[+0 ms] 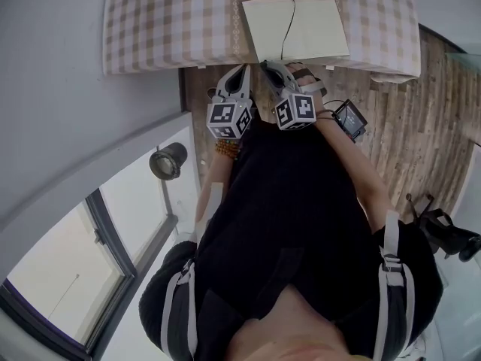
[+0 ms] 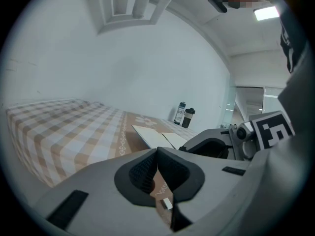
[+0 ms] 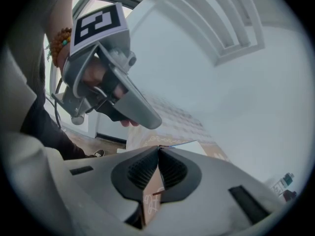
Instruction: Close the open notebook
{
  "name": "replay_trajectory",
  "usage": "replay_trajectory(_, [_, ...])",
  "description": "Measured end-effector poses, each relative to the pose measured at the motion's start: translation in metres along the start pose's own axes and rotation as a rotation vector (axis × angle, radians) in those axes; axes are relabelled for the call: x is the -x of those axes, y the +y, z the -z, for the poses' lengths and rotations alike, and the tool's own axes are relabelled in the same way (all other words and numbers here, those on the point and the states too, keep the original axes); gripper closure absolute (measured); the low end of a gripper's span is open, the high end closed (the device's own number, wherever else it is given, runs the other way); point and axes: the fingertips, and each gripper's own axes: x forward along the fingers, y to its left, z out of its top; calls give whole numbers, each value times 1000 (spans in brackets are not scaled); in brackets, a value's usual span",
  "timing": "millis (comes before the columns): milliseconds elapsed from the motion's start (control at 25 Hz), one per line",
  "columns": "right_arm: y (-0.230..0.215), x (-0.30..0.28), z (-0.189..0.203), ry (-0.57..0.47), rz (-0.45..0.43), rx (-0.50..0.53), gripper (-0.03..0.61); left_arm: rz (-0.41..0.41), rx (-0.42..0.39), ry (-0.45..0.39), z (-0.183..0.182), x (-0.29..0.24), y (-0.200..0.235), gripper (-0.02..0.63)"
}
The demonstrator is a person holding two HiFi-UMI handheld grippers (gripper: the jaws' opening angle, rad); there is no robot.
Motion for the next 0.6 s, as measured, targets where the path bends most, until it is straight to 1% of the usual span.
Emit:
replay_trajectory(120, [-6,6,-3,-19,16,-17,571,-6,-4,-12,-5,-4,0,598])
replay_trajectory(360, [-12,16,-5,-41,39,-10,572,-13,-9,-24,-12,-7,-3,598])
replay_trajectory(600, [-19,24,-7,-63,59,-30,571,-26,-10,-36,-16,-7,-5,598])
